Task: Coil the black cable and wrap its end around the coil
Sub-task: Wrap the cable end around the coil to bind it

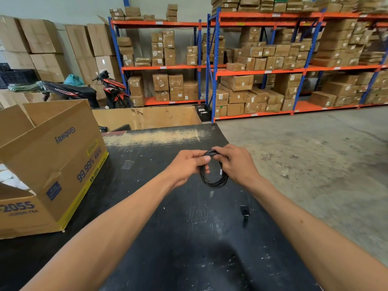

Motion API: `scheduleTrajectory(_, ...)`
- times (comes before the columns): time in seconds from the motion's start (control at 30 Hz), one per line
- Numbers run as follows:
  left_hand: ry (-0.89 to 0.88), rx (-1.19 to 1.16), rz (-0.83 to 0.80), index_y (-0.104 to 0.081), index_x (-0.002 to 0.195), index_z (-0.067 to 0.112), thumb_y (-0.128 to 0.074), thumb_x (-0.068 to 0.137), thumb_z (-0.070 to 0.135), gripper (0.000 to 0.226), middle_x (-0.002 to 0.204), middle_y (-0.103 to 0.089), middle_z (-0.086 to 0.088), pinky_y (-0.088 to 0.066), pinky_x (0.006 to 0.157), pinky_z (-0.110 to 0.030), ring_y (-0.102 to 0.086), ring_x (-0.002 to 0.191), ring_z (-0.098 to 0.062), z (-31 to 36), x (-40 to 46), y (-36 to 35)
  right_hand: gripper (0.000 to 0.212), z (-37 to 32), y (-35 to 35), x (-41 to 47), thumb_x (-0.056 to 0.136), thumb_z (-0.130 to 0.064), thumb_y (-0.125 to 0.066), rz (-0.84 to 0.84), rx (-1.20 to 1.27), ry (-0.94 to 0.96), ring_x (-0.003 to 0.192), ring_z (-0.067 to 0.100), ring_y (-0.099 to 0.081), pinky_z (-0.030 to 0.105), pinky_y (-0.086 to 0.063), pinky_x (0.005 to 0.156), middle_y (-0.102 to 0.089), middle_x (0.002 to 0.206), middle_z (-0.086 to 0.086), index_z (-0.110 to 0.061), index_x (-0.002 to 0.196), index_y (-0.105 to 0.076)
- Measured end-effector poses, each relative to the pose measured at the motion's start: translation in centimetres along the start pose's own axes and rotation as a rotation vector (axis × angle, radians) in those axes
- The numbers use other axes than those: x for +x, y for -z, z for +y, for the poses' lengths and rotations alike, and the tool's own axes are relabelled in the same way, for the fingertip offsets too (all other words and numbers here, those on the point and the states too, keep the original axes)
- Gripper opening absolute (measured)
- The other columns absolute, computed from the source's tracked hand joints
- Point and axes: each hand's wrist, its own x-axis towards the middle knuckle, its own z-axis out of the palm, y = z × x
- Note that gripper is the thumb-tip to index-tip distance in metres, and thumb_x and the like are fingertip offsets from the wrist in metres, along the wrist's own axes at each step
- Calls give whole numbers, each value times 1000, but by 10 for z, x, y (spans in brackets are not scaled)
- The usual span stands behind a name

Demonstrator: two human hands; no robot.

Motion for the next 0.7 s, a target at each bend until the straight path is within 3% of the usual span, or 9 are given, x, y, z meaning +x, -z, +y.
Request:
scheduleTrajectory(0.17, 78, -168, -7, -59, 127, -9, -59, 94, -1, 34, 75, -63, -7, -53, 64, -25, -57, 66, -14, -2, 4, 12, 31, -4, -1, 1, 97, -23, -65, -125, 325, -231, 104, 18, -67, 31, -50, 95, -76, 112, 3, -22, 127, -72)
scheduleTrajectory(0.23, 65, -124, -4, -61, 127, -2, -61, 92, -1, 35, 79, -66, -10, -52, 63, -24, -56, 65, -14, -3, 4, 13, 30, -3, 1, -2, 96, -19, -64, -171, 288, -217, 97, 15, -67, 27, -49, 85, -77, 108, 1, -21, 125, -73)
scheduleTrajectory(0.3, 46, -27, -4, -64, 126, 4, -64, 91, -2, 35, 81, -67, -13, -53, 64, -26, -56, 64, -15, -5, 4, 9, 30, -1, 3, -2, 96, -14, -59, -213, 97, -124, 84, 18, -60, 25, -39, 71, -73, 90, 6, -19, 121, -75)
scheduleTrajectory(0.43, 73, 40, 68, -71, 113, -1, -64, 89, -7, 26, 88, -73, -18, -56, 66, -26, -59, 65, -17, -11, 8, 2, 30, 3, 4, -5, 92, -10, -57, -257, 42, -90, 74, 22, -59, 25, -40, 60, -68, 75, 8, -20, 112, -78)
scheduleTrajectory(0.5, 92, 35, 118, -72, 108, -3, -63, 88, -10, 23, 85, -72, -18, -56, 67, -27, -59, 68, -19, -15, 11, -2, 29, 8, 1, -8, 92, -15, -64, -251, 132, -171, 81, 17, -65, 17, -46, 69, -74, 86, 4, -21, 118, -75)
scheduleTrajectory(0.6, 97, 28, 191, -72, 108, -5, -62, 87, -10, 23, 82, -68, -16, -54, 64, -26, -57, 66, -19, -24, 12, -11, 36, 17, 2, -12, 90, -23, -73, -272, 277, -287, 99, 12, -69, 30, -55, 92, -76, 109, 1, -21, 126, -70)
scheduleTrajectory(0.7, 103, 51, 254, -71, 108, -5, -60, 89, -9, 22, 82, -68, -15, -54, 59, -20, -56, 64, -16, -37, 13, -16, 26, 28, 7, -20, 96, -33, -65, -277, 299, -358, 101, 12, -69, 30, -53, 93, -76, 103, -6, -23, 118, -74)
